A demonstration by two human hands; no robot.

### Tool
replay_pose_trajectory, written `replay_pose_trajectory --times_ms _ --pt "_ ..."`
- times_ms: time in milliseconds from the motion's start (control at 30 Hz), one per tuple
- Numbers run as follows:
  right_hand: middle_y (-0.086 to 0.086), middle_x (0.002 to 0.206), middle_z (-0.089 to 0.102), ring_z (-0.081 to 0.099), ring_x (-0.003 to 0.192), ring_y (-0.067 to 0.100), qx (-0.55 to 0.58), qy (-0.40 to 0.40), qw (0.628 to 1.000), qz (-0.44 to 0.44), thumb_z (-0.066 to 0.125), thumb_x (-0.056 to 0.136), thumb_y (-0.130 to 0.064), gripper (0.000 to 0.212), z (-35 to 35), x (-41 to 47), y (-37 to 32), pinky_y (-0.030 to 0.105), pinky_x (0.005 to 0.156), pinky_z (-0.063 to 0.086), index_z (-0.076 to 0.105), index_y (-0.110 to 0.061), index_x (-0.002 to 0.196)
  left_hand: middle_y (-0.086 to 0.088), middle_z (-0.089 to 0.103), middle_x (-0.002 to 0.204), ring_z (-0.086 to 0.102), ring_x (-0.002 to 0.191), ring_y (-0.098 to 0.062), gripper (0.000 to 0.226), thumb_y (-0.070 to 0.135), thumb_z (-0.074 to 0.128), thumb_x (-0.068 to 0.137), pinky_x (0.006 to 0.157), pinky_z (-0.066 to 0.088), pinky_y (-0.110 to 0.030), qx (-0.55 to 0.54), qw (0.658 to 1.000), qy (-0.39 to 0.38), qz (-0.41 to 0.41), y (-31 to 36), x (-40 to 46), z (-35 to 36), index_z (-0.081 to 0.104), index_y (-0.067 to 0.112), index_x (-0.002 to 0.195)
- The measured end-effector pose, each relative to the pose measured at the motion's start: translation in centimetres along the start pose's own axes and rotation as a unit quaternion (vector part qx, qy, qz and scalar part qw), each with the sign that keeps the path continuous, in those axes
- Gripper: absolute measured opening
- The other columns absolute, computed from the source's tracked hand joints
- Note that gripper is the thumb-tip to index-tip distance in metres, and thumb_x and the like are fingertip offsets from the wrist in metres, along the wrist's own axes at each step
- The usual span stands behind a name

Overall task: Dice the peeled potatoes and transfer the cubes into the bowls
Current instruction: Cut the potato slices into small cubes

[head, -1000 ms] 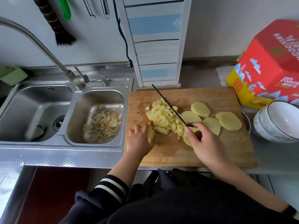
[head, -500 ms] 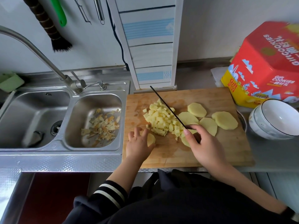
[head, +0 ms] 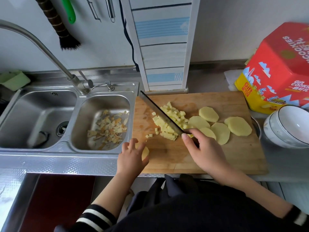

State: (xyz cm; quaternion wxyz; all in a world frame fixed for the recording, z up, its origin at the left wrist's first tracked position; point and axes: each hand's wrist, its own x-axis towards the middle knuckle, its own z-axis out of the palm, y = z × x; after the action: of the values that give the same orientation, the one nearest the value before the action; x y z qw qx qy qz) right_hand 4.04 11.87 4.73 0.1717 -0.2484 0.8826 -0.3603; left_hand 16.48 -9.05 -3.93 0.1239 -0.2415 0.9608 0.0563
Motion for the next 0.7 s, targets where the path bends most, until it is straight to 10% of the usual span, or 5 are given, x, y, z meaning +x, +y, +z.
replay_pose_trajectory --times_ms 300,700 --pt "0.000 0.069 0.048 0.049 0.057 0.018 -0.077 -0.248 0.962 0.082 0.055 0.094 -0.032 0.023 5.9 5.6 -1.3 0.029 0.054 0.035 0.052 -0.012 0.082 -0.001 0.046 0.131 0.040 0.122 -0.028 0.049 0.050 0.060 0.087 0.083 0.054 -0.036 -0.067 0.997 0.003 -0.041 -1.3 -0.9 -0.3 0.050 0.034 0.132" --pt "0.003 0.078 0.060 0.061 0.065 0.023 -0.111 -0.199 0.962 0.149 0.048 0.098 -0.031 0.022 4.3 6.6 0.7 0.032 0.058 0.047 0.054 -0.011 0.092 0.002 0.037 0.139 0.037 0.126 -0.026 0.051 0.052 0.054 0.090 0.078 0.052 -0.035 -0.007 0.998 -0.049 0.048 2.2 1.7 -0.5 0.041 0.035 0.136"
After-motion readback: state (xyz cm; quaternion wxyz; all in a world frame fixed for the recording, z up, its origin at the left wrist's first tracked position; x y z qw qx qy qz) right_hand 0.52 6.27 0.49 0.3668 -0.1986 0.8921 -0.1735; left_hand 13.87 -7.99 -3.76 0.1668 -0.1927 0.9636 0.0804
